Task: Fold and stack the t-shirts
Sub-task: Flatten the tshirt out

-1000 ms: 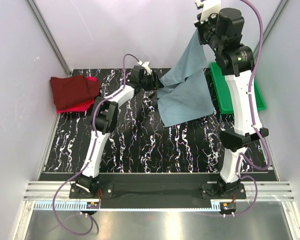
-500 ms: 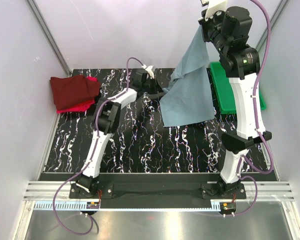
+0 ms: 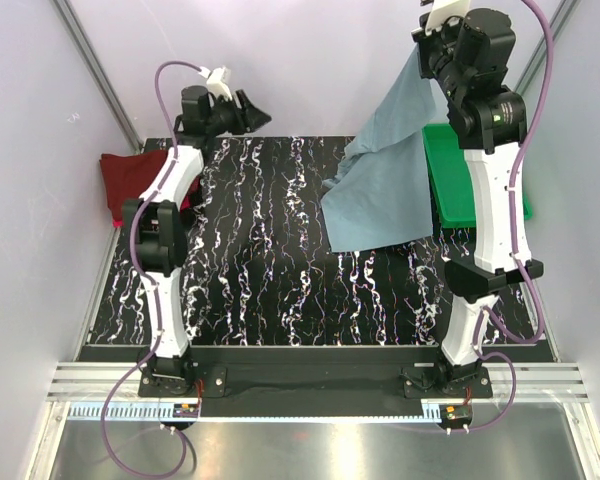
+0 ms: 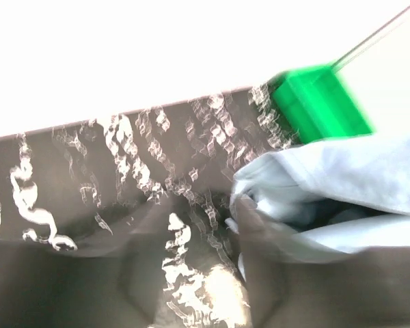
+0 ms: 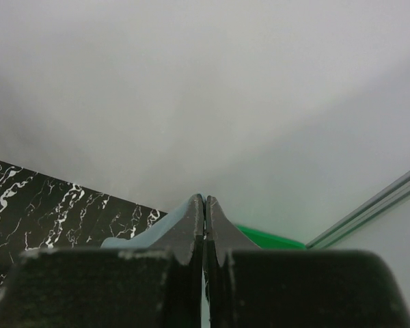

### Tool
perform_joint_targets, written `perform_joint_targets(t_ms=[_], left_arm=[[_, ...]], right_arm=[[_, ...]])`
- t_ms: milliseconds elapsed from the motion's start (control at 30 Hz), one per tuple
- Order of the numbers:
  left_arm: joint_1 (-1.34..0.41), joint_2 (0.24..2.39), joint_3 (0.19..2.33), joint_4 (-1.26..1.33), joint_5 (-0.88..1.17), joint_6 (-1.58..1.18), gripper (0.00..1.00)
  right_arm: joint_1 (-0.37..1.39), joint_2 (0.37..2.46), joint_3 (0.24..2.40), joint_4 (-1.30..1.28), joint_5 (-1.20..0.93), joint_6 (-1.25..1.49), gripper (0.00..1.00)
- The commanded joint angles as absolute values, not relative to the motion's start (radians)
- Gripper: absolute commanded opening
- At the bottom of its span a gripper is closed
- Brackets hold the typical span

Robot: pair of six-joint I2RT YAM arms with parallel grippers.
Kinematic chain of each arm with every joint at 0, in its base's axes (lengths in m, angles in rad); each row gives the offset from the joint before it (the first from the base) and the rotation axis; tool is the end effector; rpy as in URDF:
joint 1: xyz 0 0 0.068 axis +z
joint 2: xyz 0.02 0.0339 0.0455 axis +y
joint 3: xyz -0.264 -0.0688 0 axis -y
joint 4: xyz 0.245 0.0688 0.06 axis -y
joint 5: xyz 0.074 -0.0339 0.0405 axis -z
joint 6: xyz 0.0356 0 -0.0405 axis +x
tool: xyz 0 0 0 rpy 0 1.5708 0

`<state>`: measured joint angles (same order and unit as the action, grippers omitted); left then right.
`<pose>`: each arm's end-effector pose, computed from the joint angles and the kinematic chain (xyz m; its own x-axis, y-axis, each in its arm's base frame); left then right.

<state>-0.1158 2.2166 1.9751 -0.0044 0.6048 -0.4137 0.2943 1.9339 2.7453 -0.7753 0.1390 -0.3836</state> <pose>0.5254 -0.0815 0.2989 -0.4798 -0.2771 -0.8325 0.4914 0.7011 -0.5166 0.3346 0.0963 0.5832 0.0899 -0.3600 -0.9286 -0.1306 0.9201 -0.3694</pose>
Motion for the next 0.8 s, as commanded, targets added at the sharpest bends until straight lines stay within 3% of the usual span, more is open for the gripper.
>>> perform_joint_targets(t_ms=[0, 33, 133, 400, 767], left_arm=[[-0.182, 2.184, 1.942, 0.038, 0.744, -0.454, 0.61], [-0.198, 2.193, 1.936, 0.043, 0.758, -0.454, 0.66], [-0.256, 2.247, 1.939, 0.028, 0.823, -0.446, 0.66], [-0.345, 2.341, 1.945, -0.066, 0.804, -0.387, 0.52], [-0.362, 2.422, 1.986, -0.058, 0.755, -0.359, 0.55]], right_arm=[[0.296, 1.931, 2.793, -0.713, 0.141, -0.362, 0.00], [0.296, 1.933, 2.793, -0.719, 0.138, -0.354, 0.00], [0.296, 1.934, 2.786, -0.729, 0.124, -0.335, 0.00], [0.296, 1.924, 2.764, -0.742, 0.101, -0.315, 0.00], [0.296, 1.919, 2.750, -0.752, 0.094, -0.308, 0.00]])
